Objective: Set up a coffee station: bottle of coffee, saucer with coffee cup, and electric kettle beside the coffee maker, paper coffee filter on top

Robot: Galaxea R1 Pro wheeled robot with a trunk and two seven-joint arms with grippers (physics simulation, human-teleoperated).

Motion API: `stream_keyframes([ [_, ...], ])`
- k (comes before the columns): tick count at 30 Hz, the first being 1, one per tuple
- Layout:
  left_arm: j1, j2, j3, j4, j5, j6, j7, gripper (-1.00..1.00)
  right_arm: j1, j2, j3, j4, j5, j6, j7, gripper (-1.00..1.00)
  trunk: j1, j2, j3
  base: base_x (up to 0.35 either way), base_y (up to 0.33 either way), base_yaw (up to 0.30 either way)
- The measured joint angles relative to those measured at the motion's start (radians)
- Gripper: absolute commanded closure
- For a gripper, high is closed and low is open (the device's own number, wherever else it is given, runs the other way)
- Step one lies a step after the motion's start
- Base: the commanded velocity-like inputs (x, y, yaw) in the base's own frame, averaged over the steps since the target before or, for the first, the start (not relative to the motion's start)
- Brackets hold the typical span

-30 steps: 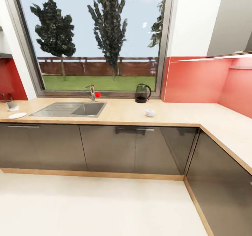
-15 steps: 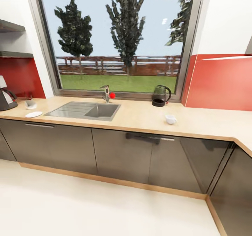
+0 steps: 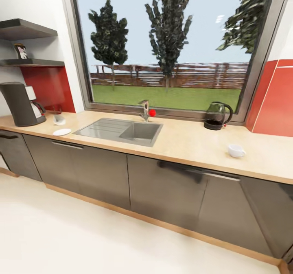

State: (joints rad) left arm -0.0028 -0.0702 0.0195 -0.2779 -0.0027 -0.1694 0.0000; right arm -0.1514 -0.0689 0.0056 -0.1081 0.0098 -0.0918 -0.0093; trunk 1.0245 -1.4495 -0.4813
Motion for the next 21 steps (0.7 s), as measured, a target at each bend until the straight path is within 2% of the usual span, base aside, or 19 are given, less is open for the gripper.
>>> stream_keyframes([
  [21,0.0,0.0,0.0,0.0,0.0,0.0,0.0,-1.0,0.0,0.0,0.0,0.0,0.0,0.0,0.0,-1.0,0.0,0.0,-0.008,0.258,0.243,0.268],
])
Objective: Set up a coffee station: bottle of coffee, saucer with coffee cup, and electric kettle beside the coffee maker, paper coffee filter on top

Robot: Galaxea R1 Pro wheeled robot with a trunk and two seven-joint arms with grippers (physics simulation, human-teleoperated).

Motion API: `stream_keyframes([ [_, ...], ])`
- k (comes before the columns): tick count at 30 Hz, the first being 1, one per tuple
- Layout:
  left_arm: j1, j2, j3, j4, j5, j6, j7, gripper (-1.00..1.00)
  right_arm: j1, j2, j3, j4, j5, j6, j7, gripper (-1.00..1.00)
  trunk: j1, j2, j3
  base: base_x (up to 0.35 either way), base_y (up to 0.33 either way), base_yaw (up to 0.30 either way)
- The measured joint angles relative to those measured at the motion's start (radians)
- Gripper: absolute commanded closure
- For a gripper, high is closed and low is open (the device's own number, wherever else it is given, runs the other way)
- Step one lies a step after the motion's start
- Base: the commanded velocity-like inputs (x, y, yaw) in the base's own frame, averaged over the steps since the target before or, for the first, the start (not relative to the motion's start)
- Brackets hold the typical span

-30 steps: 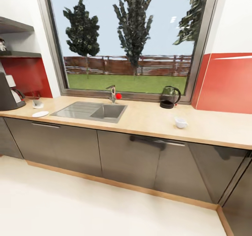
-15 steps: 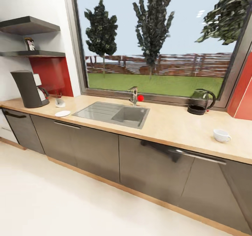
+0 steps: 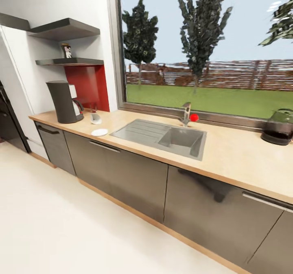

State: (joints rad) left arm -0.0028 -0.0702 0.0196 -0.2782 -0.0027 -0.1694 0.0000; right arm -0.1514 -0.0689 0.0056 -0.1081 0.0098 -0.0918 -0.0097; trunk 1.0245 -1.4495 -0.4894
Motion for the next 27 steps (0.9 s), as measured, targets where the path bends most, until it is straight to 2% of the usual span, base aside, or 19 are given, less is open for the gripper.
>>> stream_keyframes([
  [10,0.0,0.0,0.0,0.0,0.0,0.0,0.0,-1.0,0.0,0.0,0.0,0.0,0.0,0.0,0.0,-1.0,0.0,0.0,-0.004,0.255,0.101,0.268],
  [19,0.0,0.0,0.0,0.0,0.0,-0.001,0.0,-1.0,0.0,0.0,0.0,0.0,0.0,0.0,0.0,-1.0,0.001,0.0,-0.007,0.059,0.006,0.268],
  [27,0.0,0.0,0.0,-0.001,0.0,-0.002,0.0,-1.0,0.0,0.0,0.0,0.0,0.001,0.001,0.004,-1.0,0.0,0.0,-0.009,0.217,0.106,0.129],
])
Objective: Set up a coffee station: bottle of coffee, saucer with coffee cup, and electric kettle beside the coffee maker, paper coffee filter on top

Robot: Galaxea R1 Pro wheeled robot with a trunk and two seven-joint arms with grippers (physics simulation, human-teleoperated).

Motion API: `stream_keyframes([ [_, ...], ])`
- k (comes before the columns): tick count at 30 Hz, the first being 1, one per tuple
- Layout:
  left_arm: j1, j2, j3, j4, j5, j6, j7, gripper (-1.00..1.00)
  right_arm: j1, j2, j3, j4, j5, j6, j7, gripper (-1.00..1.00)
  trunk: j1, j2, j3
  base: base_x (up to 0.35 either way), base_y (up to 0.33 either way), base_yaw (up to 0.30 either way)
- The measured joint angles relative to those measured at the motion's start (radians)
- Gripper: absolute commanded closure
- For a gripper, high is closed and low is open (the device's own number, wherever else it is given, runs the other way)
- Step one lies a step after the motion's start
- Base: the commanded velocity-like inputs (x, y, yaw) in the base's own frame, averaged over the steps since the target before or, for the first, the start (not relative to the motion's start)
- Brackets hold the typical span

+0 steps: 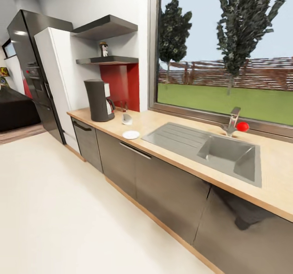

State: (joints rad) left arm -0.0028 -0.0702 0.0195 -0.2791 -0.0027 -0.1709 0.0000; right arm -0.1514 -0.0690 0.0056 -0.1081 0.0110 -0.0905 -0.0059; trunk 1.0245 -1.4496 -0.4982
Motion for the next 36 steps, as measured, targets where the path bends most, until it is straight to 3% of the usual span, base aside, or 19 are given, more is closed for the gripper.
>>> stream_keyframes([
  [36,0.0,0.0,0.0,0.0,0.0,0.0,0.0,-1.0,0.0,0.0,0.001,0.0,0.0,-0.001,-0.002,-1.0,0.0,0.0,0.0,0.298,0.145,0.259],
])
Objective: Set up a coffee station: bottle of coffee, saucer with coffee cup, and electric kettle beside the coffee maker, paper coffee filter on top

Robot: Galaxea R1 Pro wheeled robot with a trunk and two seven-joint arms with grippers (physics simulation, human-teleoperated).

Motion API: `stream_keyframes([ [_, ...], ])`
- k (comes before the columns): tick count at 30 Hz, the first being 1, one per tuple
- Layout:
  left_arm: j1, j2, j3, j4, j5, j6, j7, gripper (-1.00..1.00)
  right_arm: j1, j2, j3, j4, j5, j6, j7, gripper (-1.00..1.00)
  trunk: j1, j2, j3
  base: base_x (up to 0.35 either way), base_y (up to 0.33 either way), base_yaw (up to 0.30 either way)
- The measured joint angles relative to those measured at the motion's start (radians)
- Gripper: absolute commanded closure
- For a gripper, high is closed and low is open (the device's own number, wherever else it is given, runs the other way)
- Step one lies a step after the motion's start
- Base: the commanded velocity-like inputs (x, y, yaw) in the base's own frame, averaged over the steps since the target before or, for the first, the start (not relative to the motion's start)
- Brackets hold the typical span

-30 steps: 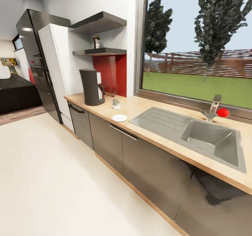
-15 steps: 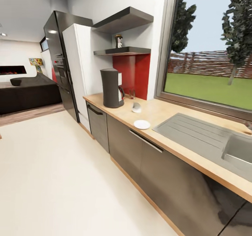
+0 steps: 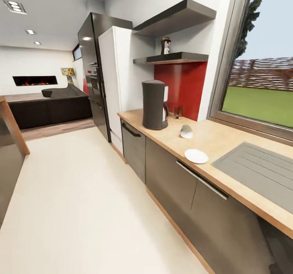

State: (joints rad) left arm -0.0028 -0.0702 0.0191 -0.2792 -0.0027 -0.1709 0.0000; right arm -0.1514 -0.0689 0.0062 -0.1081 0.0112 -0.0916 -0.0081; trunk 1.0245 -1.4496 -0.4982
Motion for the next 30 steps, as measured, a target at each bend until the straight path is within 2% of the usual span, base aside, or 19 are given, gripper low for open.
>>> stream_keyframes([
  [20,0.0,0.0,0.0,0.0,0.0,0.0,0.0,-1.0,0.0,-0.002,-0.002,0.003,0.0,0.003,0.004,-1.0,0.0,0.0,0.0,0.297,0.155,0.016],
  [30,0.0,0.0,0.0,0.0,0.0,0.0,0.0,-1.0,0.0,0.0,-0.002,0.002,0.0,0.0,0.001,-1.0,0.0,0.0,0.0,0.292,0.168,0.197],
])
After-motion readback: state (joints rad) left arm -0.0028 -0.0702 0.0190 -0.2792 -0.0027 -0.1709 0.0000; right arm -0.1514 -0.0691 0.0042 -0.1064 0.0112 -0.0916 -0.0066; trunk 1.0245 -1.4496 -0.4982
